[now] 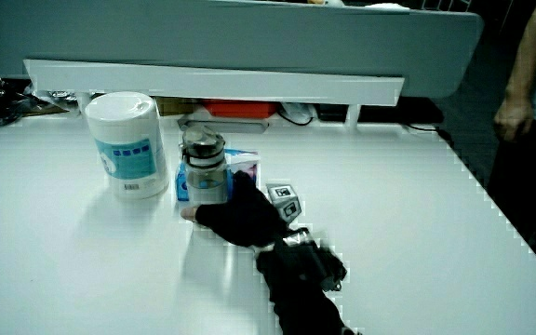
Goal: Pick bottle
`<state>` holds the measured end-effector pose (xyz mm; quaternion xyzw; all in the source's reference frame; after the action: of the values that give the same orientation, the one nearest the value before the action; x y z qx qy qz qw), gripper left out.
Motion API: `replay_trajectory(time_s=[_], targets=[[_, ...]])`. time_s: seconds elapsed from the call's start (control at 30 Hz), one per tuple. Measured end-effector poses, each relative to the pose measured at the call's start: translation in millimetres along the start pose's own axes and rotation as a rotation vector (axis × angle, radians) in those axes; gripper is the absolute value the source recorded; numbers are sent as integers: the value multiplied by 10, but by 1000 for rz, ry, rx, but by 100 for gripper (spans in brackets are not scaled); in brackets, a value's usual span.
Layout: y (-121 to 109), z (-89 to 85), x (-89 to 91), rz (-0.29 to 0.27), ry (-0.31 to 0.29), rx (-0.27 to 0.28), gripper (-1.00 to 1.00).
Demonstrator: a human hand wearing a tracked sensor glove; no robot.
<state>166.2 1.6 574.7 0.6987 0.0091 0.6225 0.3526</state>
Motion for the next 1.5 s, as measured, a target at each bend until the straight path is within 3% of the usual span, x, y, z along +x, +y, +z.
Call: replay_trajectory(time_s=[0.07, 0.4, 0.57, 0.83, 1.0, 1.23, 1.5], targets=[[4, 4, 15, -6, -12, 16, 0], [25, -8, 115, 56, 115, 80, 43], [7, -1, 120, 70, 123, 124, 65], [-16, 20, 142, 110, 60, 175, 100], [-55, 2, 145, 144, 49, 214, 100], [-66, 2, 73, 166, 40, 188, 100], [-161, -45, -312, 259, 12, 115, 100]])
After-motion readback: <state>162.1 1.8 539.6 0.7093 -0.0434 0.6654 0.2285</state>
